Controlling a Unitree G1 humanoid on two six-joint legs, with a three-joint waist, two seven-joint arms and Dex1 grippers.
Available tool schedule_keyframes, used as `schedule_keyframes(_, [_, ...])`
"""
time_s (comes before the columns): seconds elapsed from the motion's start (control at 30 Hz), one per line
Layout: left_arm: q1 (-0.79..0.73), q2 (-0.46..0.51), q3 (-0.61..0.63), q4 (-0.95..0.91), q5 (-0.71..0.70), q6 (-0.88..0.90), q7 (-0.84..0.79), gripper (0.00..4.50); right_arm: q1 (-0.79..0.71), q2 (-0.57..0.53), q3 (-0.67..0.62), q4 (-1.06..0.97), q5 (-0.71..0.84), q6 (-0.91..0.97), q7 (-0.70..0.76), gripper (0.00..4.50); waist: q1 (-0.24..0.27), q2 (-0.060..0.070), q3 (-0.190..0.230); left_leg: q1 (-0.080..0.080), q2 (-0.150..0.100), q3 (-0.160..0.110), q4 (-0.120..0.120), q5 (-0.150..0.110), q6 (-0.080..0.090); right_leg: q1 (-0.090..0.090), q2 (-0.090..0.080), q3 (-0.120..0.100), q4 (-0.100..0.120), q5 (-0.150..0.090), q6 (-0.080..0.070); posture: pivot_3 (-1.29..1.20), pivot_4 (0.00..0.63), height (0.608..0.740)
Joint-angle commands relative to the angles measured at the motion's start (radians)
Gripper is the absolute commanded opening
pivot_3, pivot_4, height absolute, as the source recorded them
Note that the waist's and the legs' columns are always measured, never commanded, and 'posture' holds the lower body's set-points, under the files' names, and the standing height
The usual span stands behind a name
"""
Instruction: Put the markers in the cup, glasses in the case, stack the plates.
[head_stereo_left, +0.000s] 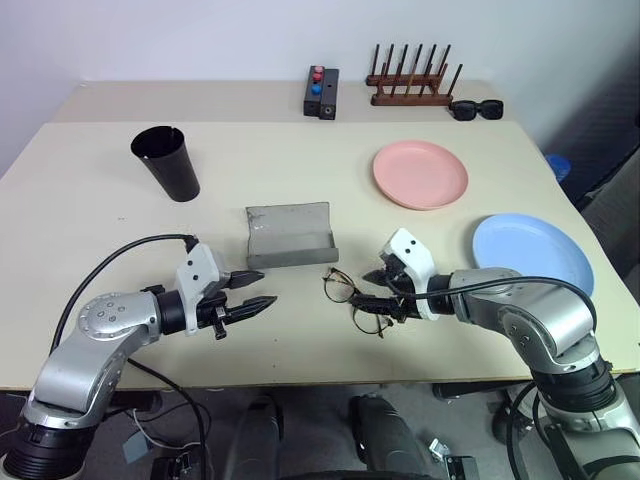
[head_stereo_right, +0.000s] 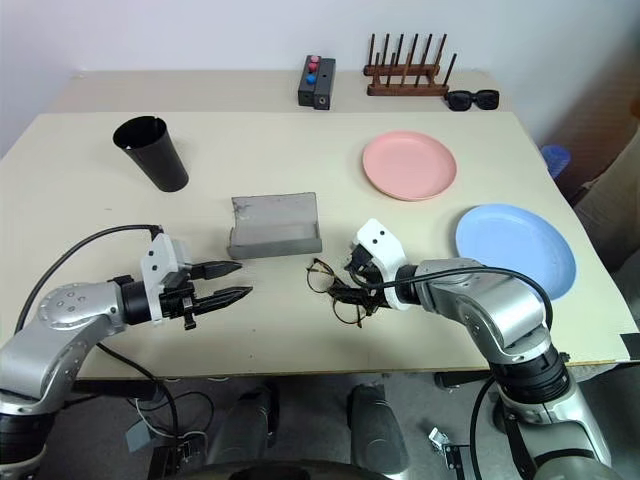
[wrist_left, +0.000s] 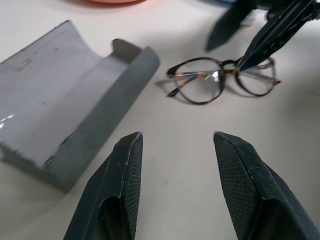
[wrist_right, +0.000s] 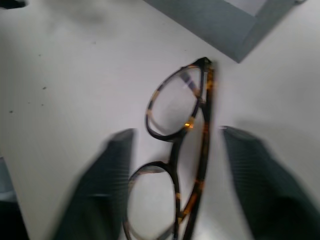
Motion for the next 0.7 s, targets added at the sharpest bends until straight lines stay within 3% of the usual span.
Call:
schedule_keyframes(0.03, [0.011, 0.004, -0.016, -0.045, -0.012, -0.006, 0.005, 2.29, -0.015, -0.019, -0.004, -0.023, 0.000, -0.002, 0.001, 3.35, 0.000, 0.000, 0.000, 0.000, 0.000, 0.000, 0.000, 0.000, 0.000, 0.000, 0.000, 0.000, 0.000, 0.000, 0.000, 0.00, 0.150, 0.740])
schedule_keyframes(0.37, [0.054, 0.000, -0.035, -0.011, -0.002, -0.068, -0.020, 2.29, -0.003, -0.021, 0.004, -0.003, -0.006, 0.014, -0.011, 3.35, 0.000, 0.000, 0.000, 0.000, 0.000, 0.000, 0.000, 0.000, 0.000, 0.000, 0.000, 0.000, -0.001, 0.000, -0.001, 0.00, 0.150, 0.740])
schedule_keyframes(0.6, [0.119, -0.008, -0.047, 0.010, 0.022, -0.142, -0.025, 2.29, 0.007, -0.016, 0.011, 0.009, -0.012, 0.019, -0.021, 0.04, -0.001, 0.000, 0.000, 0.000, 0.000, 0.001, 0.000, -0.001, 0.000, -0.001, -0.001, 0.000, -0.001, 0.000, -0.001, 0.00, 0.150, 0.740])
schedule_keyframes(0.7, [0.141, -0.010, -0.046, 0.027, 0.031, -0.174, -0.031, 2.29, 0.007, -0.018, 0.008, 0.008, -0.009, 0.023, -0.021, 0.04, -0.001, 0.000, 0.000, 0.000, 0.000, 0.001, 0.000, -0.001, 0.000, -0.001, -0.001, 0.000, -0.001, 0.000, -0.002, 0.00, 0.150, 0.740])
